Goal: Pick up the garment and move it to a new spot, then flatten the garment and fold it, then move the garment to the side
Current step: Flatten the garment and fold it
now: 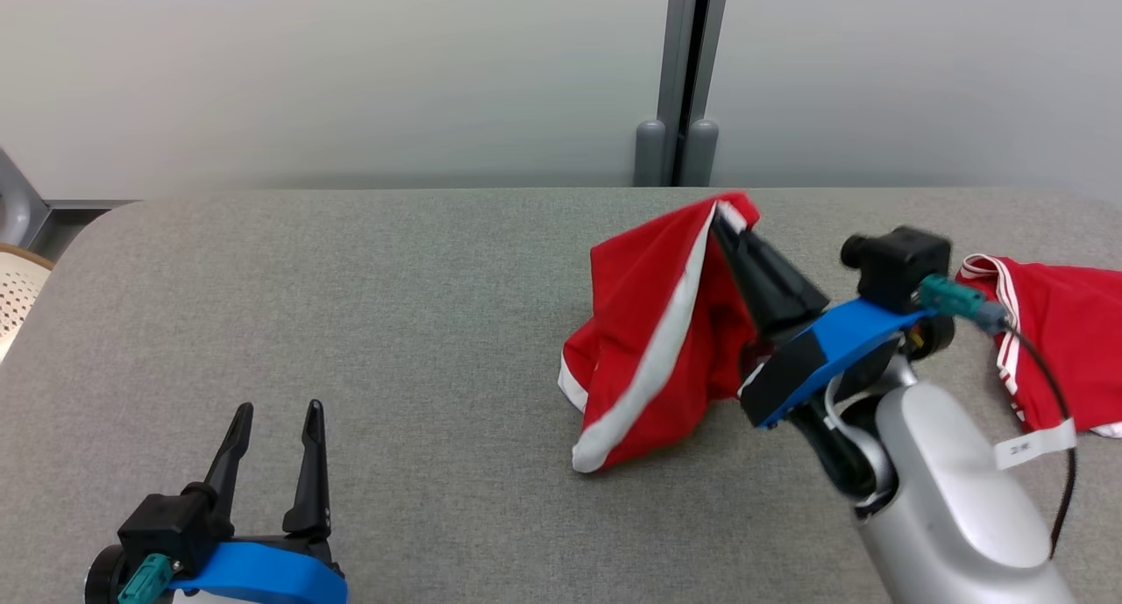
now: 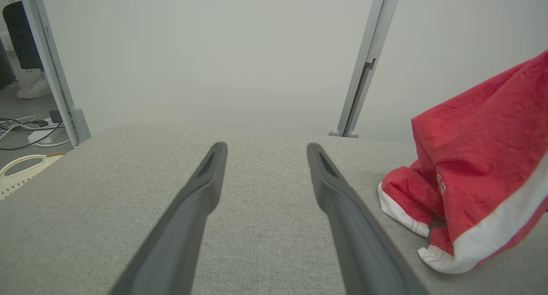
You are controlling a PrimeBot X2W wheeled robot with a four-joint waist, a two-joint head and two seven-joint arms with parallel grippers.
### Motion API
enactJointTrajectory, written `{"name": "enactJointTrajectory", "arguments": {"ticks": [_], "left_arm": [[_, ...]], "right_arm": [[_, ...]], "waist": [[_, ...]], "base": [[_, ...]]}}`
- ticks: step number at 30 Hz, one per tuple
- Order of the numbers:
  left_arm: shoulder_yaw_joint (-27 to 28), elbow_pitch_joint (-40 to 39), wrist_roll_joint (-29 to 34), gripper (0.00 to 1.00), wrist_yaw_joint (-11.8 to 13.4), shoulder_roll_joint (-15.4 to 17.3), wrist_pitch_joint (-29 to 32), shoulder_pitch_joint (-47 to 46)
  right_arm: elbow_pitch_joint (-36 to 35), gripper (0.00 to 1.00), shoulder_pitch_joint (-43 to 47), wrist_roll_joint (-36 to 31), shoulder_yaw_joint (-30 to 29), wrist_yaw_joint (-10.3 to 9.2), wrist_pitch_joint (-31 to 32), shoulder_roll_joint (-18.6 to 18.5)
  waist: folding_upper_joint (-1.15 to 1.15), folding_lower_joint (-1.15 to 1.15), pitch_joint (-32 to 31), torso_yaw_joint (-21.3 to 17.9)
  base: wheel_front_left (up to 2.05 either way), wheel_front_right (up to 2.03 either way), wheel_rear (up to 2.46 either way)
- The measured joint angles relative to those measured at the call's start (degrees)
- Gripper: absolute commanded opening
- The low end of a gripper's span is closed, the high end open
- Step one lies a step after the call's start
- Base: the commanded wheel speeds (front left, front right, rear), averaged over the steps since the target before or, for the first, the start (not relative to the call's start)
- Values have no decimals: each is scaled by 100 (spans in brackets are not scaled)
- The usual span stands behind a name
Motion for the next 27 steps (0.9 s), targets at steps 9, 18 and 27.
{"name": "enactJointTrajectory", "arguments": {"ticks": [9, 18, 27], "left_arm": [[0, -59, -7, 100, 33, 20, -40, -2], [-65, -134, -5, 100, 42, 22, -41, -17], [-85, -156, -26, 100, 85, 29, -54, -20]], "right_arm": [[-2248, 0, -257, -159, -242, 0, 789, -201], [-4066, 0, -179, -1060, -913, 0, 1388, 37], [-3996, 0, -192, -1368, -1306, 0, 1856, 181]], "waist": [[0, 0, -31, -49], [0, 0, -15, 39], [0, 0, 75, 81]], "base": [[0, 0, 0], [0, 0, 0], [0, 0, 0]]}}
